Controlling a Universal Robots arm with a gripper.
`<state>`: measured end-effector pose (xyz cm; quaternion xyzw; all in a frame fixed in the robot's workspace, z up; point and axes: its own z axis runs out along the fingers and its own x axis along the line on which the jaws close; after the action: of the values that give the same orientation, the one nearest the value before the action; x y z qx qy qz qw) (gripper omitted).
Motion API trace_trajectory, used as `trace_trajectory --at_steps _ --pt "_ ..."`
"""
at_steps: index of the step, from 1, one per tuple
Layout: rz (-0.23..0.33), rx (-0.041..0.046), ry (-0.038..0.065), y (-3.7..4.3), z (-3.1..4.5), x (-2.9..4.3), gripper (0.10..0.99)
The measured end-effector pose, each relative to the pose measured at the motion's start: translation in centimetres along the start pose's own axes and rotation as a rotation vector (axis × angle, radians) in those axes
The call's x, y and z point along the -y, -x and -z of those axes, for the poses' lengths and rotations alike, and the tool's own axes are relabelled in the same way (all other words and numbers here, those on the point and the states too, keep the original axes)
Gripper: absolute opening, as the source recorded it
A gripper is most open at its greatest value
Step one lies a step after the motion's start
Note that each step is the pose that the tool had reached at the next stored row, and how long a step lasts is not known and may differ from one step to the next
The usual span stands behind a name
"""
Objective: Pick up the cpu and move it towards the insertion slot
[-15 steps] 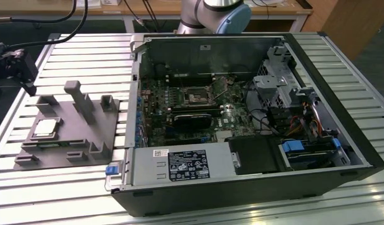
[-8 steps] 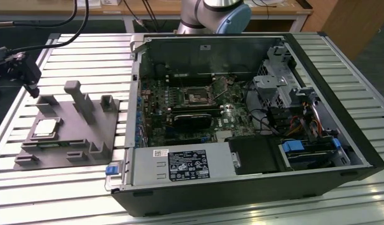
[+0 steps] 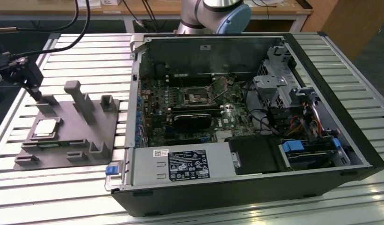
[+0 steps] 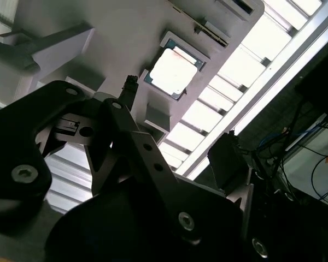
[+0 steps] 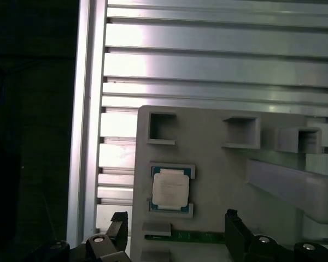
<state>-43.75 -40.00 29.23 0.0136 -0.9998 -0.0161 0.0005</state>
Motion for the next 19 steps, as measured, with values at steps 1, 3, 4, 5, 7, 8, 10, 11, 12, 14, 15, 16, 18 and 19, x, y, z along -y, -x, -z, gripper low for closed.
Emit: trace_trajectory --at_steps 1,3,4,5,7,8,10,11,12,14,15,16,18,19 --pt "0.000 -0.0001 0.000 0.00 -0.09 0.00 0.796" --pt "0.000 -0.0001 0.000 0.00 -0.25 0.01 0.796" --pt "0.000 -0.0001 0.000 0.00 -0.32 0.01 0.796" --pt "0.000 -0.0001 0.000 0.00 -0.39 0.01 0.796" --pt "0.000 -0.0001 0.000 0.00 -0.51 0.02 0.796" --pt "0.000 -0.0001 -0.001 0.00 -0.57 0.02 0.796" --pt "0.000 -0.0002 -0.001 0.00 -0.68 0.03 0.796" --pt "0.000 -0.0002 0.000 0.00 -0.74 0.03 0.796" --pt "0.000 -0.0001 0.000 0.00 -0.80 0.03 0.796" --pt "0.000 0.0000 0.000 0.00 -0.98 0.04 0.796" --pt "0.000 -0.0001 0.000 0.00 -1.04 0.04 0.796" --pt "0.000 -0.0001 0.000 0.00 -1.10 0.05 0.796" --pt "0.000 -0.0001 0.000 0.00 -1.22 0.06 0.796" --pt "0.000 -0.0001 -0.001 0.00 -1.29 0.06 0.796"
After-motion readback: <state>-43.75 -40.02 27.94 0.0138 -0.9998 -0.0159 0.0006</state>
